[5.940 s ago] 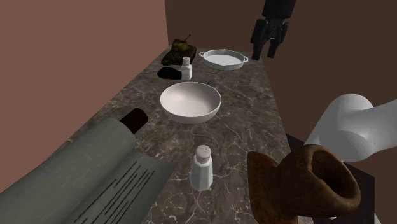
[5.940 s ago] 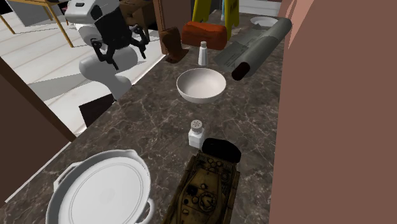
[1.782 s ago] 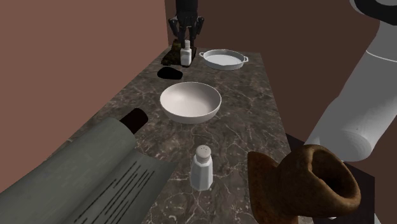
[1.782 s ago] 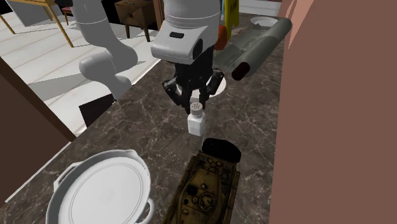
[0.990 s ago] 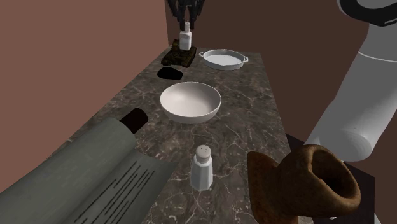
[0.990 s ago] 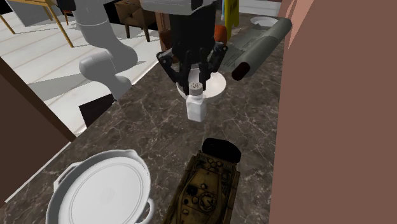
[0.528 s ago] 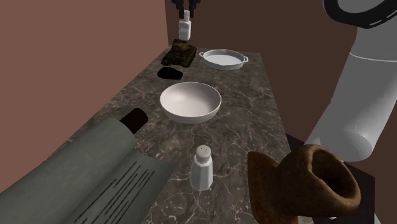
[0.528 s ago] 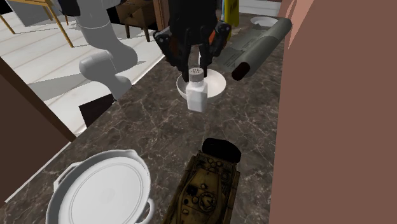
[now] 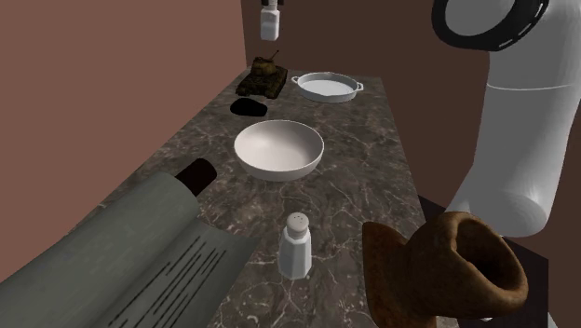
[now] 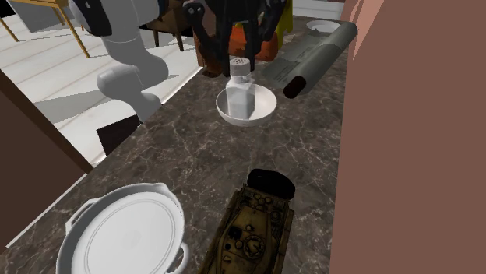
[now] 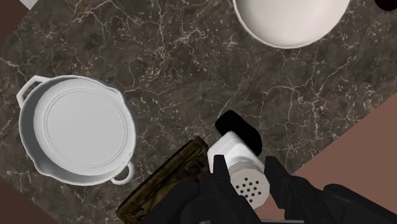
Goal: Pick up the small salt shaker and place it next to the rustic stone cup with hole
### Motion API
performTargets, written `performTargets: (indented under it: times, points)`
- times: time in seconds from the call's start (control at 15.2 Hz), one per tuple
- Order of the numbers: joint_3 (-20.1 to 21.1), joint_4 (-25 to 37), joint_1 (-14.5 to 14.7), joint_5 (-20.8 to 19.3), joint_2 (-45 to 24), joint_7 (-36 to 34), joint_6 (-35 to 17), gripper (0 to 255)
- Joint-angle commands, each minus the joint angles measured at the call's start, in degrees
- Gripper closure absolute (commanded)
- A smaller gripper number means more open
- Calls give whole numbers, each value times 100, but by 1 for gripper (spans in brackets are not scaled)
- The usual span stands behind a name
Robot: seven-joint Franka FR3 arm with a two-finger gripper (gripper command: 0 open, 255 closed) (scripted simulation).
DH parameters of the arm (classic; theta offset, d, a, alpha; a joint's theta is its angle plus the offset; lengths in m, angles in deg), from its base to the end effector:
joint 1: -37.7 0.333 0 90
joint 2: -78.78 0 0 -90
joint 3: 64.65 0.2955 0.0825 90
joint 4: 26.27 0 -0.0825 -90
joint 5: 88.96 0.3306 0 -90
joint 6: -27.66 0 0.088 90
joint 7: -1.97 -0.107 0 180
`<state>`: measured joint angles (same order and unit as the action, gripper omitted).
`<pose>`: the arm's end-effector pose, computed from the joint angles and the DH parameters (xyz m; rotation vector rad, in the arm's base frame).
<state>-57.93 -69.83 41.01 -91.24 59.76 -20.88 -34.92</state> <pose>0.5129 0.0675 0.7047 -3.1142 0.3889 -0.0014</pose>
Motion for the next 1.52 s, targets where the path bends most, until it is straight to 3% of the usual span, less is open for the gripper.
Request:
performTargets:
  times: [0.0,0.13,0.46,0.92,1.45]
  points:
    - [-4,857,62,-61,-425,4,438,255]
    - [62,-569,83,45,462,-184,-102,255]
    - [244,-2185,295,198,1617,-671,-572,255]
    - [602,-3404,626,419,2648,-1426,-784,255]
    - [1140,-4118,1003,731,3396,-2398,-811,255]
